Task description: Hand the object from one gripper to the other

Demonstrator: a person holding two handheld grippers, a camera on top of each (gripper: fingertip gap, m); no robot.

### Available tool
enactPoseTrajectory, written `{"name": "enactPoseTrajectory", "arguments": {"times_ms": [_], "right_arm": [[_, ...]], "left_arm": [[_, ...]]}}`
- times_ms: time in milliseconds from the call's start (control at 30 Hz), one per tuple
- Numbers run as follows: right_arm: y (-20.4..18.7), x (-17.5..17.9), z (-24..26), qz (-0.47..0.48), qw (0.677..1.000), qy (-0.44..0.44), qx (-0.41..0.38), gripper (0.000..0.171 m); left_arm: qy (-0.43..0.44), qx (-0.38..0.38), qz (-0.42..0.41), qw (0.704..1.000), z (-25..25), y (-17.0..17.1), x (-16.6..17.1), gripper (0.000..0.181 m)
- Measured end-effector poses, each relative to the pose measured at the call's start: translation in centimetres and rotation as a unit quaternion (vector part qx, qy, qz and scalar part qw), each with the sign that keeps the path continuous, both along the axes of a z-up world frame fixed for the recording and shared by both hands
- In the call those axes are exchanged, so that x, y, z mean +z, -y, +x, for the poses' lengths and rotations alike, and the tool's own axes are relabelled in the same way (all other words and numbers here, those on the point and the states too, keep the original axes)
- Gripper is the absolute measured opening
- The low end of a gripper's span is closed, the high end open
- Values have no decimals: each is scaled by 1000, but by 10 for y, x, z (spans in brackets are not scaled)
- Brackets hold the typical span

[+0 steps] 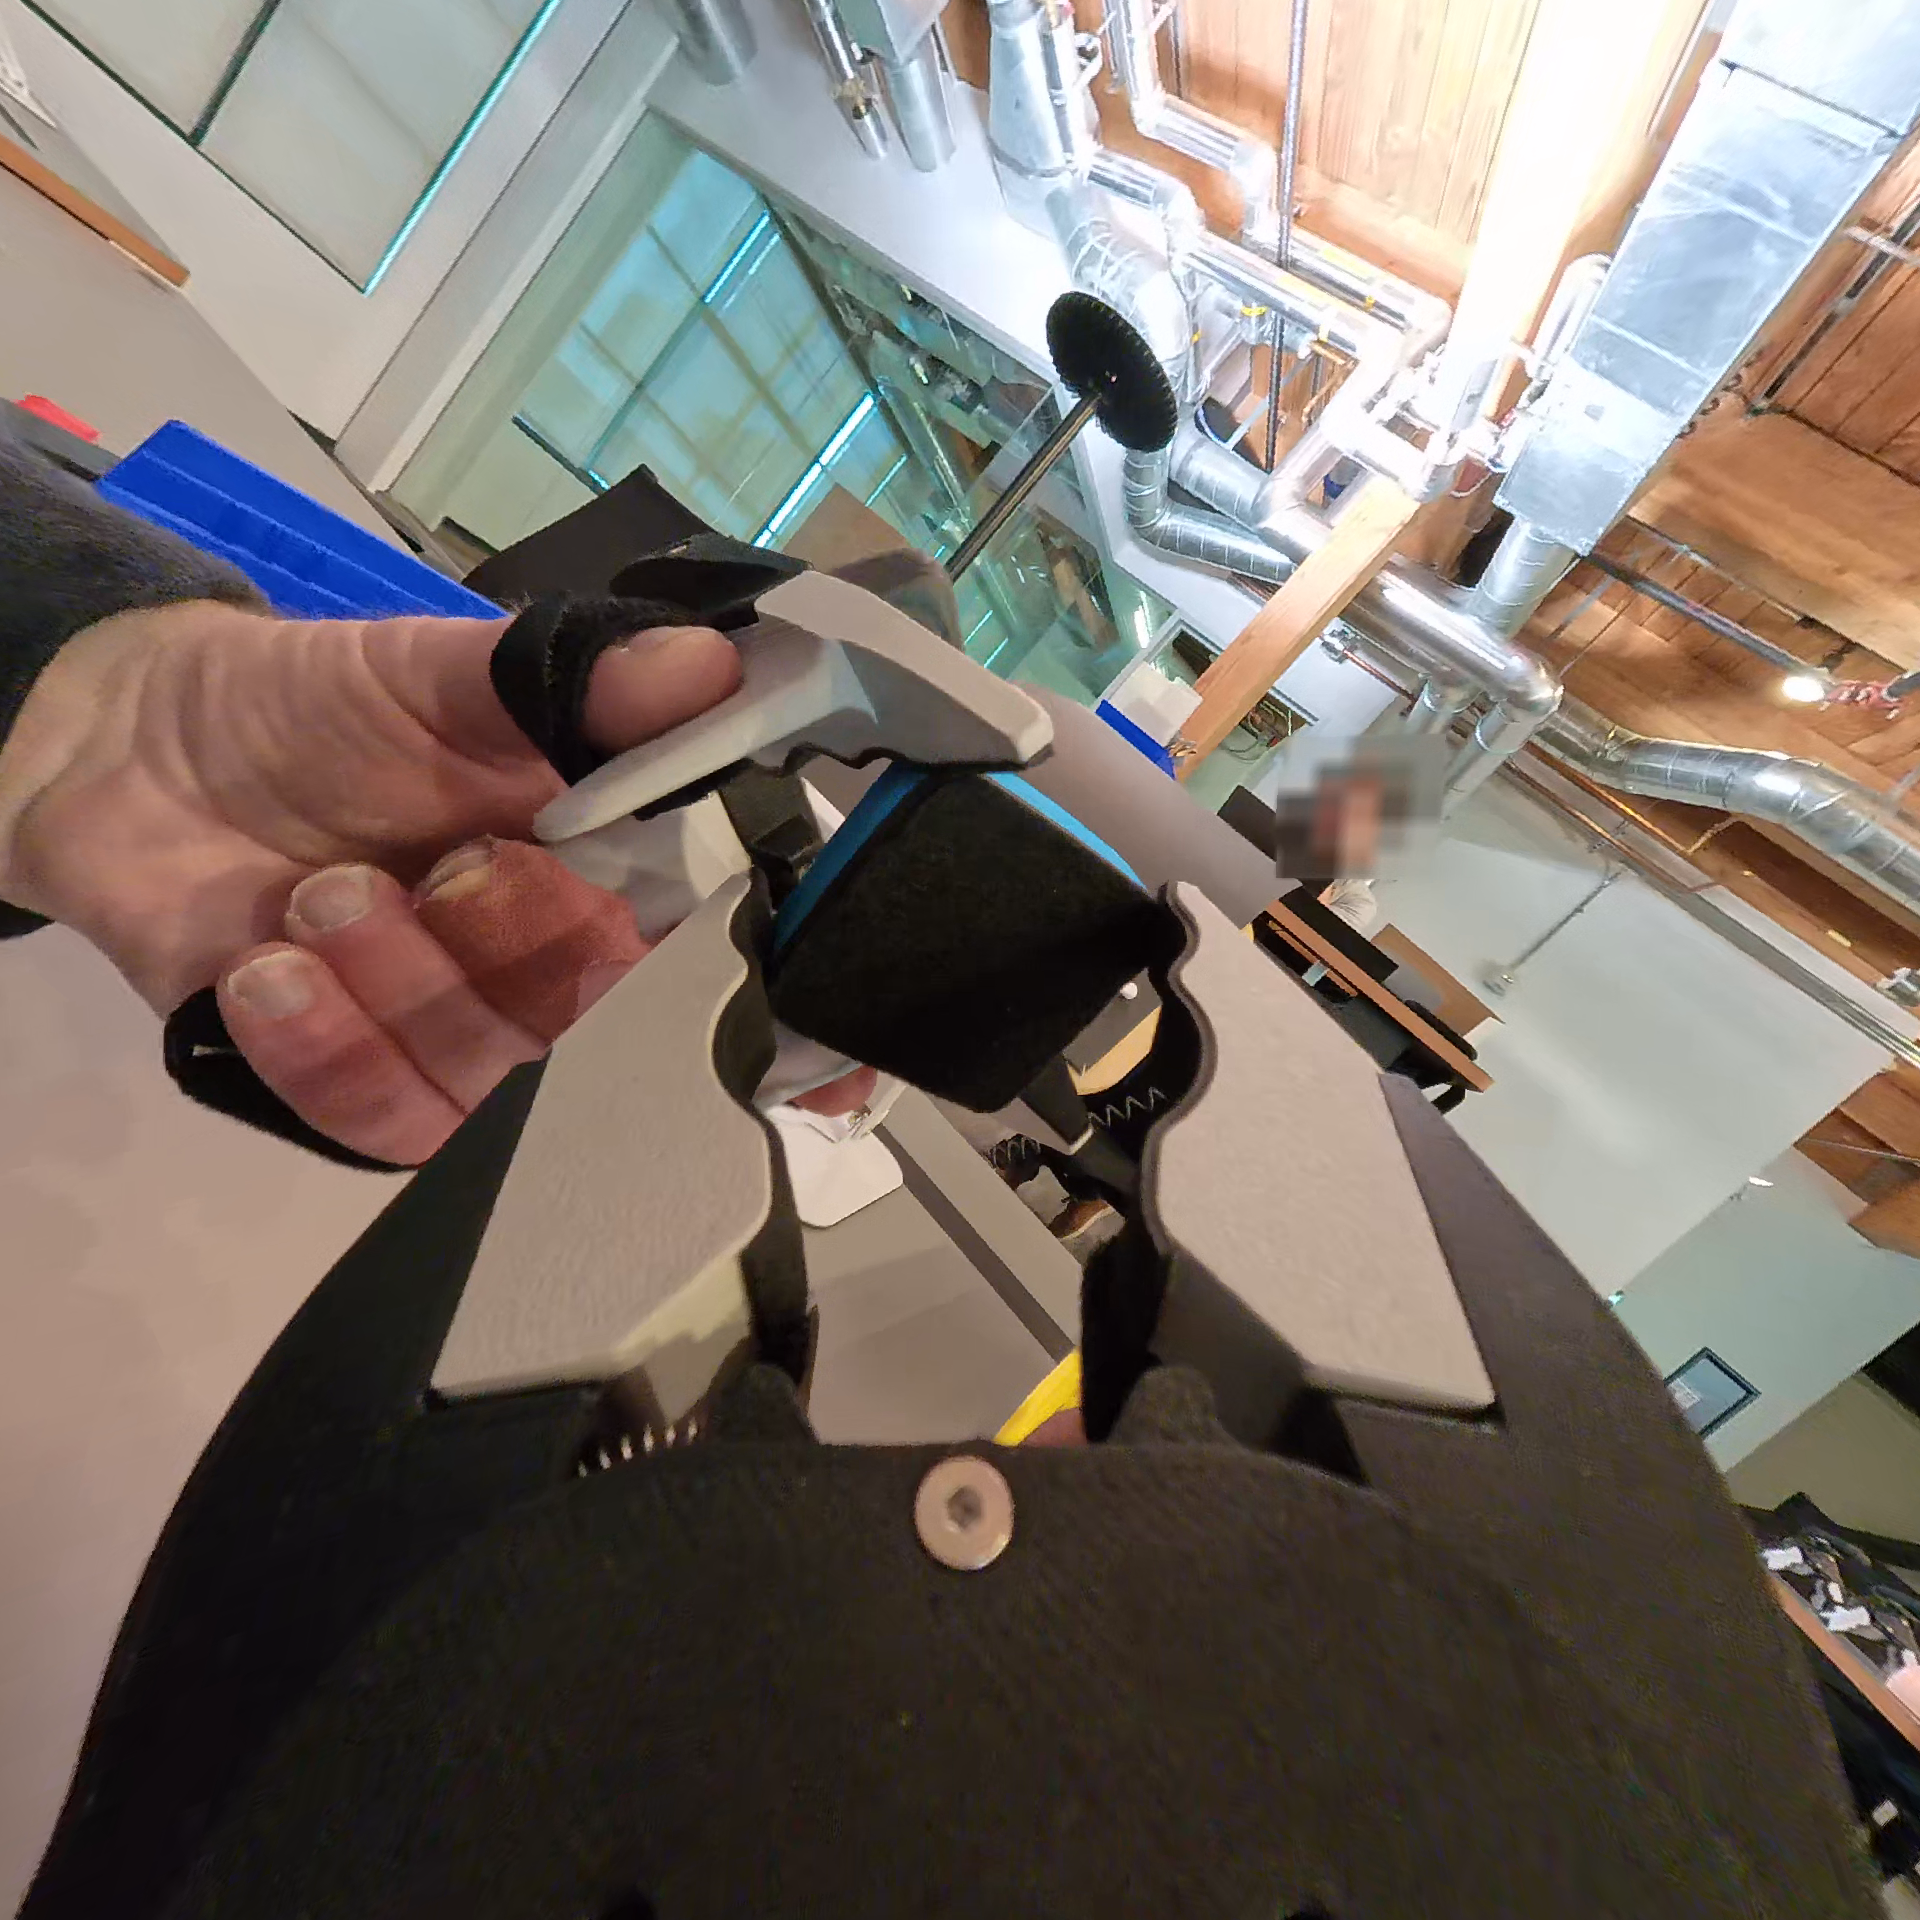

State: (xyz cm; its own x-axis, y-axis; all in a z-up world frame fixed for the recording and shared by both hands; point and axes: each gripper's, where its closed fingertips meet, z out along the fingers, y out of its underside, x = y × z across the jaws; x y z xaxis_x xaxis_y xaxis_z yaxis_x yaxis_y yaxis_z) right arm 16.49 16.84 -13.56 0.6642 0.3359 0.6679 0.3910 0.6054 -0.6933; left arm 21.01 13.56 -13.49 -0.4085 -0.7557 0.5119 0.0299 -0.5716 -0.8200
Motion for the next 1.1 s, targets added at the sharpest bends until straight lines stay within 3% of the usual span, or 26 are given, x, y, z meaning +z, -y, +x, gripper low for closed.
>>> {"name": "enactPoseTrajectory", "arguments": {"times_ms": [167,267,500,633,800,967,1033,1100], "right_arm": [[7,-19,0,-43,995,68,50,86],[16,-30,6,-73,983,135,98,81],[35,-38,0,-118,935,269,200,82],[44,-58,-10,-165,884,357,253,80],[41,-74,-21,-167,851,416,274,85],[29,-72,-24,-137,860,427,242,43],[27,-74,-24,-121,862,434,232,38],[24,-72,-23,-101,868,435,219,21]], "left_arm": [[-74,2,70,995,0,-3,-12,75],[-152,-34,127,980,-6,-1,-26,75],[-311,-120,274,902,-23,9,-56,75],[-356,-174,319,861,-27,19,-65,75],[-387,-211,344,829,-28,21,-71,75],[-392,-220,343,825,-26,22,-71,75],[-390,-224,339,827,-25,22,-72,75],[-389,-226,337,827,-24,23,-72,75]]}}
